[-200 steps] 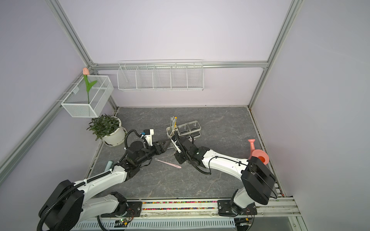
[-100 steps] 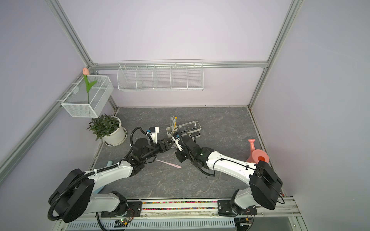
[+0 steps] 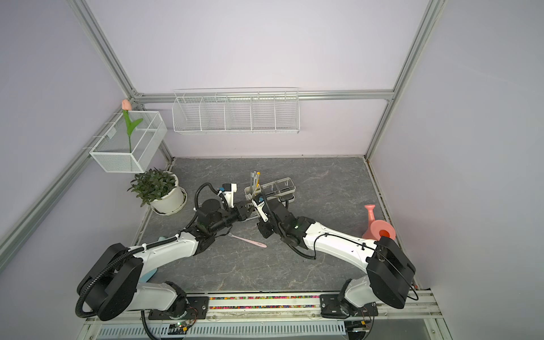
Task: Place the toothbrush into the toothbrush holder
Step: Pick up the toothbrush from the center of the board.
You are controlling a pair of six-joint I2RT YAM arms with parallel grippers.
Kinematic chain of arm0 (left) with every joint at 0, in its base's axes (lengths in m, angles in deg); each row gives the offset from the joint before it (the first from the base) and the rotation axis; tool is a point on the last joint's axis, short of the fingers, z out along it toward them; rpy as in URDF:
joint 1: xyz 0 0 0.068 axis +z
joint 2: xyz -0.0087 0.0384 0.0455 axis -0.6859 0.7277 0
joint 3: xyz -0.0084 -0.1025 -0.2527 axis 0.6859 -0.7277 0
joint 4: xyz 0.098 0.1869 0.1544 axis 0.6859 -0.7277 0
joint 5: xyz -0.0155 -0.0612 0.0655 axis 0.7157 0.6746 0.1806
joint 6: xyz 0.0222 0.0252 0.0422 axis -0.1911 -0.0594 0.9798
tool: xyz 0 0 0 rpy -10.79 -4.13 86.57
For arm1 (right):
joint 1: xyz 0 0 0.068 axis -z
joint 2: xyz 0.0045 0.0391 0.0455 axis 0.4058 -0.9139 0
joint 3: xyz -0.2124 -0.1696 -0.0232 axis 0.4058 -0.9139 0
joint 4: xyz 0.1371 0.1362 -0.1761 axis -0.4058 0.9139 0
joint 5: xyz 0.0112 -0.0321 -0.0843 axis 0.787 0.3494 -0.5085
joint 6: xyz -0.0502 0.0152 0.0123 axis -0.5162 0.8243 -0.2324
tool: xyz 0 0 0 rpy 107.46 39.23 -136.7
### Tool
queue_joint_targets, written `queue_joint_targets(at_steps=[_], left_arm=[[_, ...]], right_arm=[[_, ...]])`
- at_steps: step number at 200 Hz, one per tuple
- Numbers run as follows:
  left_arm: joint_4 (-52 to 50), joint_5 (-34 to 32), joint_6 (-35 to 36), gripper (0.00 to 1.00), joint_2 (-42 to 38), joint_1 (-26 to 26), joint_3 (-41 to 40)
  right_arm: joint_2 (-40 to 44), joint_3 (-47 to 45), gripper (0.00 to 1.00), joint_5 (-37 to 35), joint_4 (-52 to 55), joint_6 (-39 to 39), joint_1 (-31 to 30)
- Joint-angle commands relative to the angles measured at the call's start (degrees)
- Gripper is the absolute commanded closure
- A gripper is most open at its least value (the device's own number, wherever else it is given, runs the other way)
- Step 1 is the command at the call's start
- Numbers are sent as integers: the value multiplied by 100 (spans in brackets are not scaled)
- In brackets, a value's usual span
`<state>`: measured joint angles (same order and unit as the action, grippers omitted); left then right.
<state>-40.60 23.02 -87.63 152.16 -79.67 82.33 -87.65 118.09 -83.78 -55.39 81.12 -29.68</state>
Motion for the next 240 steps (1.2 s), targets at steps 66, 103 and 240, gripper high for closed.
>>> queue_joint_targets(at_steps=[66, 103, 240], left_arm=[[-134, 123, 373, 100, -126, -20, 24], [-288, -64, 544, 100, -295, -20, -181], [-924, -449, 696, 100, -1309, -20, -272]], right_arm=[[61, -91, 93, -181, 12, -150, 17], [235, -148, 60, -444, 171, -8, 14], [2296, -1646, 11, -1362, 291, 761, 380]])
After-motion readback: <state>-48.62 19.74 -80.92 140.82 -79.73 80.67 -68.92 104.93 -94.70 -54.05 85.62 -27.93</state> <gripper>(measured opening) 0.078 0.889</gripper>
